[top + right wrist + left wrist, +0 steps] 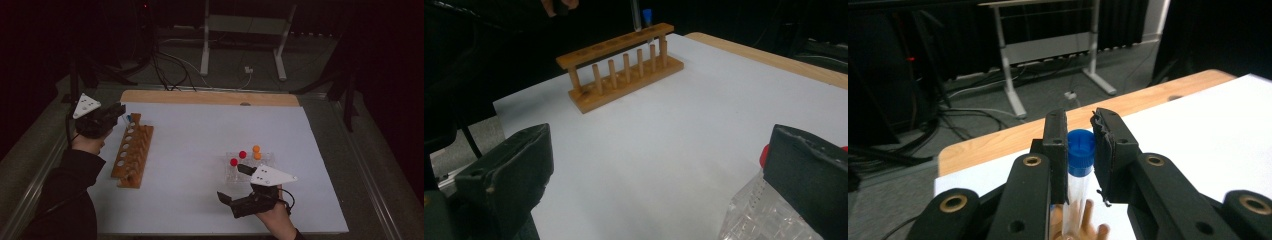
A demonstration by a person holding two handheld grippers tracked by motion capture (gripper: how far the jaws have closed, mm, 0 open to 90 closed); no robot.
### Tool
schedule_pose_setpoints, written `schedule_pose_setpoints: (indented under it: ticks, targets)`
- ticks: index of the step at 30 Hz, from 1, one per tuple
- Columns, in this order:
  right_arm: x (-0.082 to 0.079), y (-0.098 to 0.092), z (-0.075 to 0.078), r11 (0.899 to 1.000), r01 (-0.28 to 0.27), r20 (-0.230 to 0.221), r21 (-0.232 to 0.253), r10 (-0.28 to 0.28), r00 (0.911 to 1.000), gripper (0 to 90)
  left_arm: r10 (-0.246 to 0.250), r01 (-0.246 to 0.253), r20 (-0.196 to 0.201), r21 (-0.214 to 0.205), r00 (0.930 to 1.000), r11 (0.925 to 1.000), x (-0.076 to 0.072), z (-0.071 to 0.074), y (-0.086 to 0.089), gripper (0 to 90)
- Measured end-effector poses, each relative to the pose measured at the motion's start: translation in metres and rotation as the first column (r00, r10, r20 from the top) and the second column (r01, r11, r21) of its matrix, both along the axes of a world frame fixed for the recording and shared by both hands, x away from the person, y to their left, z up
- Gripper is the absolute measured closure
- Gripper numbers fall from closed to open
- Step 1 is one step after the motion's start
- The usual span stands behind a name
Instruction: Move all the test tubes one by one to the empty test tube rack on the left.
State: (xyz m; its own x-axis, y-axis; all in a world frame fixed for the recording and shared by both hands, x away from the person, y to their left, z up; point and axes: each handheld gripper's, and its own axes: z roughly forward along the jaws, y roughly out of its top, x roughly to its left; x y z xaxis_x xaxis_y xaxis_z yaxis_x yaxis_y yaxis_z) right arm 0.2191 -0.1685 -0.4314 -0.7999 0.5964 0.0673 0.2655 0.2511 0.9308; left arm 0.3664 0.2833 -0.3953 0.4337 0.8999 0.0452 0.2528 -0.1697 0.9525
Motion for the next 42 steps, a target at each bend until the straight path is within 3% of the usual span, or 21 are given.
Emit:
schedule_pose_setpoints:
  ticks: [19, 33, 39, 42]
  targets:
    - [0.000, -0.001, -0.001, 1.000, 0.000, -0.003, -0.005, 0.000, 1.0000, 0.0, 0.018, -0.018, -0.079, 0.001, 0.9967, 0.9998, 0.007, -0.047, 0.000, 77.9]
    - [-0.001, -0.001, 0.000, 1.000, -0.004, -0.002, -0.002, 0.004, 1.0000, 0.0, 0.025, -0.026, -0.101, 0.000, 0.9946, 0.9997, 0.008, -0.062, -0.001, 77.8]
    - [-0.002, -0.001, 0.002, 1.000, -0.010, 0.001, 0.002, 0.010, 1.0000, 0.0, 0.022, -0.020, -0.115, 0.018, 0.9932, 0.9996, 0.009, -0.060, -0.002, 77.3]
    - [-0.002, -0.004, 0.005, 1.000, -0.006, 0.007, 0.006, 0.006, 1.0000, 0.0, 0.014, -0.013, -0.108, 0.012, 0.9941, 0.9998, 0.006, -0.057, -0.002, 71.6]
